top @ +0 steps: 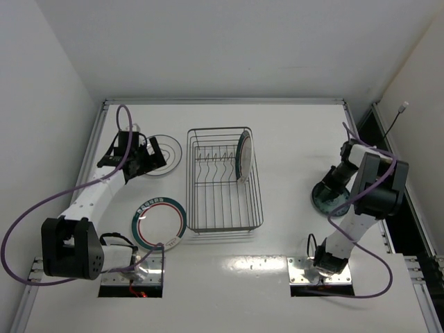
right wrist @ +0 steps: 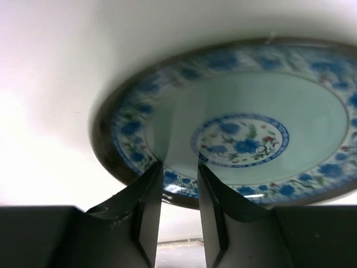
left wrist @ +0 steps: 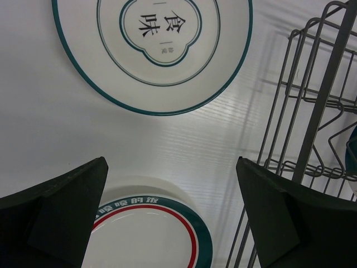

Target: Load the plates into the dish rack

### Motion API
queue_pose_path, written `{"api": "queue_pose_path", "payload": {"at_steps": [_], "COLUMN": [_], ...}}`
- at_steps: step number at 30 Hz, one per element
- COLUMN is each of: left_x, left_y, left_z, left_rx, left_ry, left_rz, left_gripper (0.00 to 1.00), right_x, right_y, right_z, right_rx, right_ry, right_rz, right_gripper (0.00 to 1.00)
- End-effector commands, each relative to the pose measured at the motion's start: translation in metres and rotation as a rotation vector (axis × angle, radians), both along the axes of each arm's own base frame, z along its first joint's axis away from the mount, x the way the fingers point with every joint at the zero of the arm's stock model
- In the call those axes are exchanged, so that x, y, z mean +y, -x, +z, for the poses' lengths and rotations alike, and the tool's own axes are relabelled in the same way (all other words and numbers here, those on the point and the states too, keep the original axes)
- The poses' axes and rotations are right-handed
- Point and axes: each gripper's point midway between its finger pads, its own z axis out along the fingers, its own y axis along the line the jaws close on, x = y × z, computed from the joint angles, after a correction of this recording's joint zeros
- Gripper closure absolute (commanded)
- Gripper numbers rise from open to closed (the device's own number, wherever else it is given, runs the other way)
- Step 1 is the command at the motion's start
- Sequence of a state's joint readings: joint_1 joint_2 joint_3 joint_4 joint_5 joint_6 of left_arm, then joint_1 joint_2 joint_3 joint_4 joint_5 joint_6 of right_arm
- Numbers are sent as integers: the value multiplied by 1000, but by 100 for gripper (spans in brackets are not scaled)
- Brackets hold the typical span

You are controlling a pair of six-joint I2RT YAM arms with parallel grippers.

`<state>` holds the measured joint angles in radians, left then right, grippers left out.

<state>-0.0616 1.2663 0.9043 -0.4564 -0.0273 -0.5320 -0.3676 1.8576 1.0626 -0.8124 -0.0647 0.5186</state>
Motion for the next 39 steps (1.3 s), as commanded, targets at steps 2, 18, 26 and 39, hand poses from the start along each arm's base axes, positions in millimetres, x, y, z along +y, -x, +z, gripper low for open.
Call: {"api": "queue_pose_path", "payload": {"at_steps": [2, 18, 26, 39], "left_x": [5, 8, 8, 6], "left_y": [-9, -12, -10, -10], "left_z": [15, 16, 12, 9], "left_rx": [-37, -37, -18, -9], "left_ry": [-4, -4, -5, 1], "left_rz": [24, 33, 33, 27], "left_gripper": [0, 0, 0, 0], "right_x": [12, 75, 113, 54], "right_y": [-31, -101, -135, -118], "right_z": [3, 8, 22, 81], "right_rx": [-81, -232, -271, -501], "right_ry": [-44, -163, -267, -130], "right_rz": [51, 205, 332, 314], "right_gripper": [70, 66, 66, 31]}}
